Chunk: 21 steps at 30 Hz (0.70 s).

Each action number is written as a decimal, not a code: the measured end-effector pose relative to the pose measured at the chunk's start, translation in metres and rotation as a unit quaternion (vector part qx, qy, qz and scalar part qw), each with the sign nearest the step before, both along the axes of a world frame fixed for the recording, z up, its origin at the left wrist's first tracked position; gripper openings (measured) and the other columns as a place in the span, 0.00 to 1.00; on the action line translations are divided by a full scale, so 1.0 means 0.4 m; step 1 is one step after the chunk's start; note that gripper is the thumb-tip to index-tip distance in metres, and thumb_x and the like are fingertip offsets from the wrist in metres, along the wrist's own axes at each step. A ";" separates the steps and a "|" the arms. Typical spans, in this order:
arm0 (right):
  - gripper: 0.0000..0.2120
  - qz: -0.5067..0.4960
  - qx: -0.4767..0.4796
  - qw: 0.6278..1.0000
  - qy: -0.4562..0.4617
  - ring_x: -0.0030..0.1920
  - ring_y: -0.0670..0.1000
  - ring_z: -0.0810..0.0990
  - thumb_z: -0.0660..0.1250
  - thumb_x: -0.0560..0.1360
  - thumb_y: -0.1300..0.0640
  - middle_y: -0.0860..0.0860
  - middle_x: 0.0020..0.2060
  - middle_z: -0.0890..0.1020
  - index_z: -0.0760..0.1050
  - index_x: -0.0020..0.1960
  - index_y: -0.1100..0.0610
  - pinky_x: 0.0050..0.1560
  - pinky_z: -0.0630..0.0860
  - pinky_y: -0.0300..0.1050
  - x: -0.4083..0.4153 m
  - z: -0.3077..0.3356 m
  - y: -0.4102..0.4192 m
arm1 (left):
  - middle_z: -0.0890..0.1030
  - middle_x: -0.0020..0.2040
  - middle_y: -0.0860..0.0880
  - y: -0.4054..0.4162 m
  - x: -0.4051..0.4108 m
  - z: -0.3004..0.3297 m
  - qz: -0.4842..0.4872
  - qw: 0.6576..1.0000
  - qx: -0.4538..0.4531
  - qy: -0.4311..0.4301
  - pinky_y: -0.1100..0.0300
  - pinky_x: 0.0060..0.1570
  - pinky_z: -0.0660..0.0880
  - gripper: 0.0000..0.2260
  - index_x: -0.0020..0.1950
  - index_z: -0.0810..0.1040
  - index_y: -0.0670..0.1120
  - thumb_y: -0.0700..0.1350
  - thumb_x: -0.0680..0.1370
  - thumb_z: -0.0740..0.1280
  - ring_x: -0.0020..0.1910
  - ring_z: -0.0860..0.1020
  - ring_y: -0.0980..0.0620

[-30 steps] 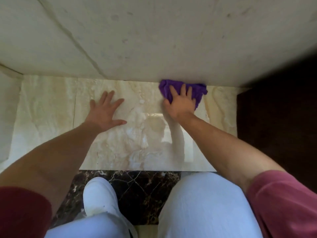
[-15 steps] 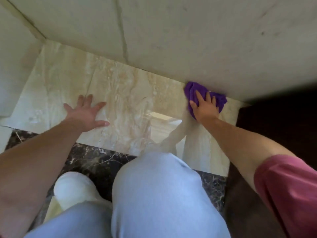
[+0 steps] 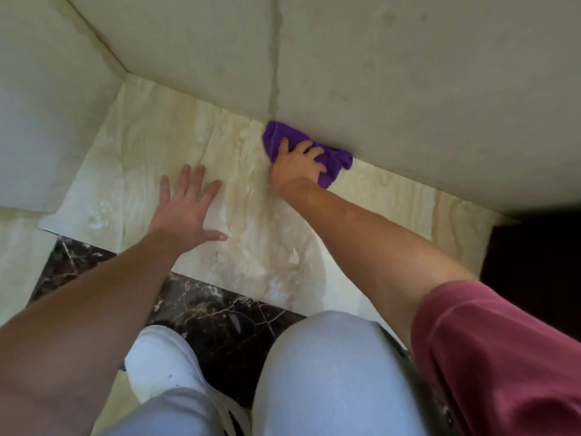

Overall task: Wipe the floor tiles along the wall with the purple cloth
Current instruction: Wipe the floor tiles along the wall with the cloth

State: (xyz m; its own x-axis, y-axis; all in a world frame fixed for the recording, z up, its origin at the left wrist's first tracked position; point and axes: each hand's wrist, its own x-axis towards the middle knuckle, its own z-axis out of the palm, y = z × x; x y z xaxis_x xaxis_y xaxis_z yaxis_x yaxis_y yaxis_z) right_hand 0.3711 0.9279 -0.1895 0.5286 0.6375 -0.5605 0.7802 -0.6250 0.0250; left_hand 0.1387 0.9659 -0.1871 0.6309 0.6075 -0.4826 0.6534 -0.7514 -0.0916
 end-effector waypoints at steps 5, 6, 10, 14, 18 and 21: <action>0.31 0.047 -0.012 0.998 -0.039 0.76 0.79 0.51 0.50 0.85 0.47 0.72 0.78 0.50 0.44 0.83 0.55 0.66 0.66 0.76 -0.070 -0.025 0.083 | 0.41 0.83 0.42 0.083 -0.086 0.012 0.041 0.999 -0.023 0.006 0.36 0.78 0.48 0.50 0.82 0.47 0.54 0.72 0.70 0.67 0.82 0.42 0.39; 0.31 0.059 -0.006 0.997 -0.039 0.76 0.78 0.50 0.50 0.85 0.46 0.72 0.78 0.50 0.44 0.83 0.55 0.66 0.66 0.76 -0.079 -0.028 0.093 | 0.40 0.83 0.44 0.106 -0.105 0.015 0.044 0.998 -0.043 0.008 0.37 0.78 0.48 0.50 0.82 0.46 0.56 0.70 0.70 0.69 0.82 0.42 0.40; 0.32 0.129 0.041 0.991 0.001 0.79 0.73 0.46 0.50 0.83 0.41 0.67 0.81 0.48 0.47 0.83 0.52 0.73 0.57 0.74 -0.136 -0.037 0.145 | 0.39 0.83 0.46 0.152 -0.176 0.028 0.066 0.996 -0.065 -0.009 0.41 0.79 0.48 0.51 0.82 0.49 0.56 0.63 0.69 0.75 0.82 0.41 0.41; 0.32 0.217 0.101 0.969 0.054 0.81 0.64 0.39 0.48 0.83 0.40 0.60 0.82 0.44 0.46 0.83 0.49 0.78 0.46 0.68 -0.141 -0.051 0.177 | 0.35 0.82 0.47 0.136 -0.235 0.021 0.099 0.991 -0.089 0.012 0.43 0.80 0.46 0.53 0.82 0.41 0.57 0.64 0.70 0.74 0.82 0.40 0.42; 0.32 0.245 0.084 0.962 0.081 0.82 0.61 0.38 0.50 0.82 0.40 0.58 0.83 0.42 0.46 0.83 0.48 0.78 0.46 0.65 -0.145 -0.040 0.248 | 0.33 0.82 0.45 0.126 -0.286 0.009 0.095 0.992 -0.079 0.026 0.39 0.79 0.45 0.54 0.81 0.35 0.58 0.69 0.70 0.69 0.81 0.37 0.40; 0.32 0.253 0.083 0.960 0.090 0.82 0.60 0.38 0.51 0.82 0.41 0.58 0.83 0.42 0.47 0.83 0.47 0.79 0.47 0.64 -0.169 -0.031 0.294 | 0.31 0.81 0.45 0.127 -0.292 -0.001 0.078 0.994 -0.074 0.030 0.38 0.79 0.44 0.54 0.80 0.32 0.59 0.71 0.70 0.67 0.81 0.36 0.40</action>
State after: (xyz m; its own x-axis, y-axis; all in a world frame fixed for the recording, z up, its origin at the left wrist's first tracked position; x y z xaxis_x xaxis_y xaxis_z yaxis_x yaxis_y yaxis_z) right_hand 0.3035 1.0457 -0.2020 0.0318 0.8754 -0.4823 0.9674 -0.1482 -0.2052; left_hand 0.0221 1.0168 -0.1876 0.5011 0.6162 -0.6076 0.7603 -0.6488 -0.0310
